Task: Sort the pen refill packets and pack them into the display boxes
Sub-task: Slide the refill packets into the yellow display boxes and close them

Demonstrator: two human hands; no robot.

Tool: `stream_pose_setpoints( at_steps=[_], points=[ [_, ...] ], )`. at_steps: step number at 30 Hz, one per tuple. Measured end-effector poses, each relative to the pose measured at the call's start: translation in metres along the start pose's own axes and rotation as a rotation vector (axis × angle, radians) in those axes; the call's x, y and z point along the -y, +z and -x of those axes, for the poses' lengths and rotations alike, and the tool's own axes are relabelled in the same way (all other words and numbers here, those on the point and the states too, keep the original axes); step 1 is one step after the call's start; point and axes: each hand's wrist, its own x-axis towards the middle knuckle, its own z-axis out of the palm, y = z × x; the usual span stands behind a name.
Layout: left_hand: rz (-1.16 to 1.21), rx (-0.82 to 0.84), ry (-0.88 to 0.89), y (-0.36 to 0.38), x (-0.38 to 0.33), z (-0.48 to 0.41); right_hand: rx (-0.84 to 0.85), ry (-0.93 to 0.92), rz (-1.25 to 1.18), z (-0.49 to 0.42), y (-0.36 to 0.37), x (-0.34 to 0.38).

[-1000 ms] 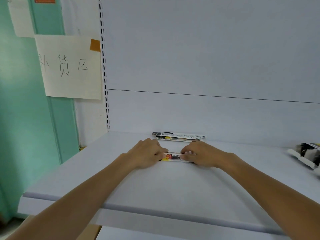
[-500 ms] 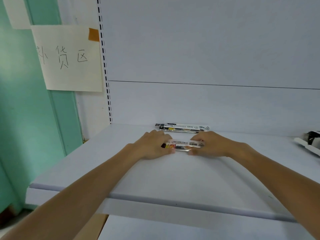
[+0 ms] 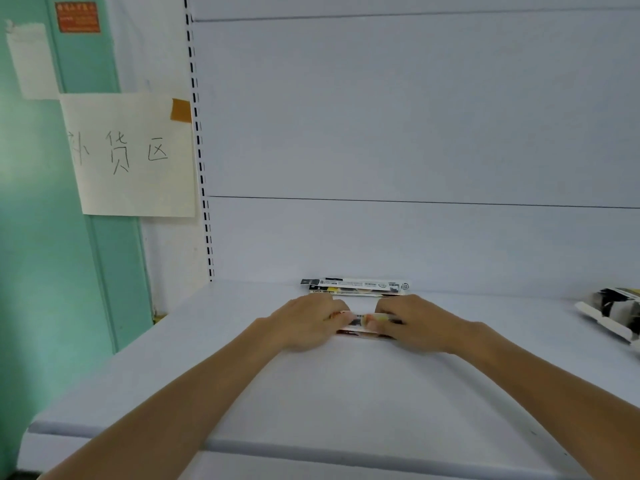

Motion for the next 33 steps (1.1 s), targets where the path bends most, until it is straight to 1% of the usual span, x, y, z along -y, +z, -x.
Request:
stream_pose_setpoints(
  at_steps=[2, 4, 7, 10, 12, 14, 17, 19, 23, 28, 33],
  points=[
    [0.01, -0.019, -0.018, 0.0, 0.002, -0.001, 0.002, 0.013, -0.006, 0.0, 0.0, 0.001],
    [-0.004, -0.013, -0.013, 0.002, 0.006, 0.0, 0.021, -0.012, 0.044, -0.001, 0.002, 0.0],
    [0.061, -0.008, -0.015, 0.004, 0.01, 0.001, 0.07, 0.011, 0.086, -0.001, 0.002, -0.002],
    [0.072, -0.047, -0.014, 0.004, 0.012, 0.004, 0.057, 0.03, -0.05, -0.002, -0.001, -0.002],
    [0.123, -0.033, -0.037, 0.002, 0.014, 0.007, 0.079, 0.064, -0.142, -0.002, -0.006, -0.002],
    [0.136, 0.001, -0.063, -0.001, 0.015, 0.007, 0.114, 0.071, -0.132, -0.003, -0.01, 0.001],
    [0.103, 0.018, -0.059, -0.002, 0.01, 0.006, 0.134, 0.027, -0.057, -0.003, -0.011, 0.007],
    [0.094, 0.009, -0.04, 0.002, 0.008, 0.005, 0.147, 0.012, -0.056, -0.003, -0.009, 0.011],
    [0.036, -0.014, 0.01, 0.006, 0.006, 0.01, 0.116, 0.017, -0.04, -0.002, -0.007, 0.009],
    [-0.154, 0.054, 0.029, 0.005, -0.002, 0.012, 0.104, 0.045, -0.099, 0.002, -0.004, 0.008],
    [-0.213, 0.005, 0.055, 0.004, -0.007, 0.012, 0.04, 0.006, 0.027, 0.002, -0.001, 0.005]
  ],
)
